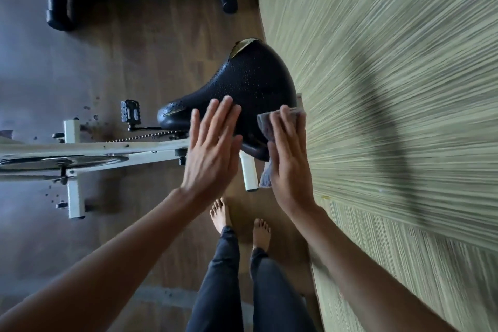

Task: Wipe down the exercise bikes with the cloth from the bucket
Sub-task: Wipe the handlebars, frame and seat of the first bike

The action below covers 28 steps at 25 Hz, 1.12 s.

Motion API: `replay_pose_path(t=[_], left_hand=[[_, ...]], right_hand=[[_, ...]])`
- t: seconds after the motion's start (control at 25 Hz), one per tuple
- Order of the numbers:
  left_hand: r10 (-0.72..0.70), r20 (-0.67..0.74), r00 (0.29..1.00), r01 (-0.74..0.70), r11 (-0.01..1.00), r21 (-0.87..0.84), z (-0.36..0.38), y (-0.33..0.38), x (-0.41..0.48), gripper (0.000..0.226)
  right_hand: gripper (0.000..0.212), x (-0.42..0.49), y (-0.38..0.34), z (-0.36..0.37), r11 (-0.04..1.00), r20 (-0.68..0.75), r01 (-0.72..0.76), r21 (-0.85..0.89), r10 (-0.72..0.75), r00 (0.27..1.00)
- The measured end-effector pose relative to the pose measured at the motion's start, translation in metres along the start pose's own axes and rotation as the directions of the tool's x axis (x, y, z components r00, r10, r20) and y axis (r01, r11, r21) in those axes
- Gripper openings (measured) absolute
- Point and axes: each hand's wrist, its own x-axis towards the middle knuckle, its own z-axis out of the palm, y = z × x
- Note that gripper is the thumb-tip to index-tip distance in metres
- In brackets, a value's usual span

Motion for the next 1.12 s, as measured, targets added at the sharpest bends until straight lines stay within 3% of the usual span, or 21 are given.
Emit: replay_pose_path(t=[0.08,0.16,0.28,0.36,0.52,0.64,0.76,0.92,1.0,1.12], left_hand=[[-0.004,0.02,1.0,0.003,1.0,0.014,-0.005,-0.015,0.006,0.052],[0.033,0.062,0.998,-0.035,0.999,0.025,-0.006,-0.022,0.01,0.053],[0.054,0.103,0.993,-0.057,0.998,0.025,-0.008,-0.025,0.009,0.053],[0.049,0.124,0.991,-0.054,0.998,0.032,-0.01,-0.025,0.008,0.054],[0.042,0.132,0.99,-0.047,0.998,0.033,-0.013,-0.026,0.01,0.053],[0.016,0.109,0.994,-0.019,0.999,0.026,-0.012,-0.021,0.01,0.052],[0.017,0.088,0.996,-0.017,1.0,0.004,-0.012,-0.021,0.01,0.052],[-0.016,0.058,0.998,0.015,1.0,0.02,-0.015,-0.021,0.007,0.051],[-0.028,0.057,0.998,0.026,0.999,0.041,-0.018,-0.022,0.006,0.05],[-0.026,0.072,0.997,0.023,0.999,0.033,-0.023,-0.025,0.007,0.049]], right_hand=[[0.046,0.017,0.001,-0.006,0.976,0.083,0.123,-0.177,-0.109,0.991],[0.046,0.043,0.01,-0.012,0.955,0.109,0.19,-0.226,-0.169,0.98],[0.046,0.047,0.017,-0.018,0.994,0.063,0.042,-0.104,-0.035,0.997],[0.046,0.027,0.007,-0.015,0.993,0.089,0.028,-0.115,-0.018,0.996],[0.044,0.076,0.003,-0.013,0.924,0.195,0.253,-0.288,-0.202,0.96],[0.046,0.11,0.017,-0.021,0.962,0.168,0.144,-0.232,-0.106,0.98],[0.047,0.065,0.011,-0.025,0.974,0.202,0.063,-0.218,-0.018,0.979],[0.045,0.113,0.002,-0.014,0.893,0.344,0.33,-0.305,-0.22,0.913],[0.046,0.148,0.009,-0.014,0.915,0.346,0.285,-0.285,-0.179,0.921],[0.049,0.125,0.018,-0.025,0.969,0.284,0.078,-0.235,-0.008,0.959]])
